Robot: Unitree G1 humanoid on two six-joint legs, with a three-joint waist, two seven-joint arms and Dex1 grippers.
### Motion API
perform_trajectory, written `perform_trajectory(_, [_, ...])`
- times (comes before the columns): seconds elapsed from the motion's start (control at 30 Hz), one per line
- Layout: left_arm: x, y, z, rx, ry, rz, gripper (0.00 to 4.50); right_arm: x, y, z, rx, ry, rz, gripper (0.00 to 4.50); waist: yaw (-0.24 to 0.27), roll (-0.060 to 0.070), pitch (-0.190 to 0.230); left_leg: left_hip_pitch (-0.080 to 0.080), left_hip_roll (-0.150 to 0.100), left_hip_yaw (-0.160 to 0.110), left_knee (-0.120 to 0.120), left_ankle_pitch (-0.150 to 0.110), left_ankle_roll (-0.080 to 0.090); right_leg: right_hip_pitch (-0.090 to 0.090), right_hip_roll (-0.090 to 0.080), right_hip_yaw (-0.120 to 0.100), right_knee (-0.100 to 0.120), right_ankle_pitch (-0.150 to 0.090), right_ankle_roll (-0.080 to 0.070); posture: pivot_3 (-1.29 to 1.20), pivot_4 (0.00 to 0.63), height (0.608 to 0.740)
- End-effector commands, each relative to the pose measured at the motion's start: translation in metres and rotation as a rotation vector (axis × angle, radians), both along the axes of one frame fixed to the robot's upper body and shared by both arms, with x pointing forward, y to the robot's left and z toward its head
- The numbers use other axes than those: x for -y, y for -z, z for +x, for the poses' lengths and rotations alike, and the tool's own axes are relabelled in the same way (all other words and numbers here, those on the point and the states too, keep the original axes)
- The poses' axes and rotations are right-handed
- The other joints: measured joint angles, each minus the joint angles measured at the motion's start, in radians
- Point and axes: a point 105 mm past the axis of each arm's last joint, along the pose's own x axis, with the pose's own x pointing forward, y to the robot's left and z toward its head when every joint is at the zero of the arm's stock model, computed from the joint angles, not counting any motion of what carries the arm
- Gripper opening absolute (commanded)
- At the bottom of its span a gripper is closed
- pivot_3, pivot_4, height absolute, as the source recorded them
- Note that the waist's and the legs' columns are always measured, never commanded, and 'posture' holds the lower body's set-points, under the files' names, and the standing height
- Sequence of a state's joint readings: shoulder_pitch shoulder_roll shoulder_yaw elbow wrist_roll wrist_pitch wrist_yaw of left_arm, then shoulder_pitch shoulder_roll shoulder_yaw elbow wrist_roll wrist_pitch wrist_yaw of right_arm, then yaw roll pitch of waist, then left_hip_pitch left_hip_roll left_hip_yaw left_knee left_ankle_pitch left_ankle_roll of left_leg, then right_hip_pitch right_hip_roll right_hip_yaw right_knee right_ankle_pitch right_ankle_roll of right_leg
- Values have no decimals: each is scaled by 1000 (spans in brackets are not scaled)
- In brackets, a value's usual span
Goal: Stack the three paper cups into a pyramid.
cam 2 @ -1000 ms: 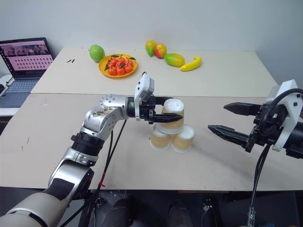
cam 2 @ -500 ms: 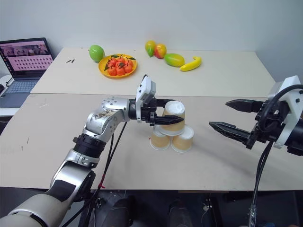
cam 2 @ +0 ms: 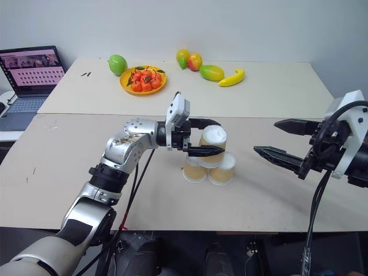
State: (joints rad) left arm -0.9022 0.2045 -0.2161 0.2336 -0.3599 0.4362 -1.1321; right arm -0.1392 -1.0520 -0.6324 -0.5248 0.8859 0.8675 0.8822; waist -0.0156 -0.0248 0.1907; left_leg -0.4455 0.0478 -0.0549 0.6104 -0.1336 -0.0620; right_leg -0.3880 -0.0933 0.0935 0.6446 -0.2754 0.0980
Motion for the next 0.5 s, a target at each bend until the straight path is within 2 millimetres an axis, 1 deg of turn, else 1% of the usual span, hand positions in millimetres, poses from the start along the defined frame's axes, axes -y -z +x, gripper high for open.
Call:
perform_trajectory(0.03, [-1,-9,-9,18,41,-26,4472,-2,-8,1,52,-15,-8,4500,0,0,0,0,0,0,0,0,0,0,0,0,0,0,0,0,150,732])
perform_trajectory(0.1, [-3,-9,-10,16,42,-27,4472,-4,-9,3,58,-18,-7,4500,-2,0,0,0,0,0,0,0,0,0,0,0,0,0,0,0,150,732])
perform_trajectory(0.17, [-4,-14,-10,20,39,-39,4472,-5,-10,5,63,-22,-5,4500,-2,0,0,0,0,0,0,0,0,0,0,0,0,0,0,0,150,732])
perform_trajectory(0.37, [-7,-46,-4,98,-1,-116,4472,-5,-9,7,64,-28,-2,4500,0,0,0,0,0,0,0,0,0,0,0,0,0,0,0,0,150,732])
perform_trajectory(0.47, [-8,-57,-2,125,-16,-136,4472,-4,-9,7,65,-29,-2,4500,1,0,0,0,0,0,1,0,0,0,0,0,0,0,0,0,150,732])
perform_trajectory(0.5, [-9,-65,-1,142,-27,-153,4472,-5,-9,8,65,-32,0,4500,1,0,0,0,0,0,0,0,0,0,0,0,0,0,0,0,150,732])
